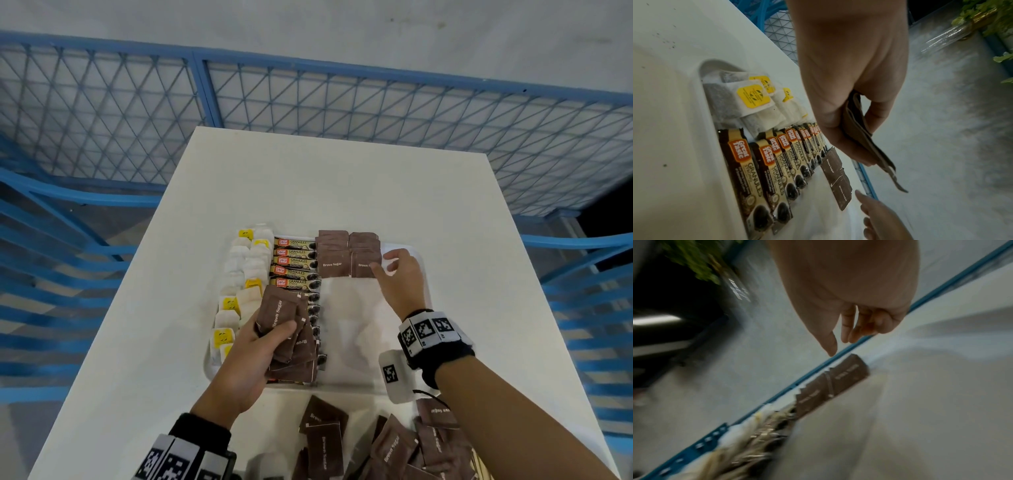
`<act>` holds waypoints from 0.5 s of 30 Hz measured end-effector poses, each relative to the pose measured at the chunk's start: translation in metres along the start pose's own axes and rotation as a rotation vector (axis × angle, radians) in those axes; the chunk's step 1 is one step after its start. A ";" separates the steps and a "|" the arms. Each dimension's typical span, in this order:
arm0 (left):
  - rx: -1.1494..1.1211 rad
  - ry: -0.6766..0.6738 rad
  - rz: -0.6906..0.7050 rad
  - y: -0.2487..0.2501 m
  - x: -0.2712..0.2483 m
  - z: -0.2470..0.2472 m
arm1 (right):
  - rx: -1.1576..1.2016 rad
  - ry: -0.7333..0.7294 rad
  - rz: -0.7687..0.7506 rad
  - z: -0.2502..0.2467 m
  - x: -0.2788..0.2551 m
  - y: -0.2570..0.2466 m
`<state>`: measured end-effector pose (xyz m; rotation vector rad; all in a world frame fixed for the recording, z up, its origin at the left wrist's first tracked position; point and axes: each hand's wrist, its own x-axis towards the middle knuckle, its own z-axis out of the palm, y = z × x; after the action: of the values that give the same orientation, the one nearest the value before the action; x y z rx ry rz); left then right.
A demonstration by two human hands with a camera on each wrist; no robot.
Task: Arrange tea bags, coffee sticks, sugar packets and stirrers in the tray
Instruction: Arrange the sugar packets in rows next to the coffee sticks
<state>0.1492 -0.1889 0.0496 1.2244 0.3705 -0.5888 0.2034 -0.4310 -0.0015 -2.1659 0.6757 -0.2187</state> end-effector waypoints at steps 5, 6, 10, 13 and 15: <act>0.078 -0.028 0.046 -0.002 -0.003 0.002 | -0.074 -0.253 -0.176 -0.003 -0.031 -0.034; 0.097 -0.035 0.053 -0.003 -0.004 0.002 | -0.052 -0.358 -0.177 -0.005 -0.039 -0.041; 0.168 -0.037 0.079 -0.006 -0.005 0.002 | 0.163 -0.724 -0.194 -0.010 -0.070 -0.065; 0.227 -0.026 0.101 -0.008 -0.005 -0.001 | 0.277 -0.760 -0.228 -0.010 -0.079 -0.069; 0.237 -0.006 0.108 -0.010 -0.004 -0.004 | 0.314 -0.761 -0.223 -0.009 -0.081 -0.067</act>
<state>0.1403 -0.1859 0.0431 1.4597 0.2321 -0.5546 0.1583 -0.3597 0.0618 -1.8151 -0.0369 0.3547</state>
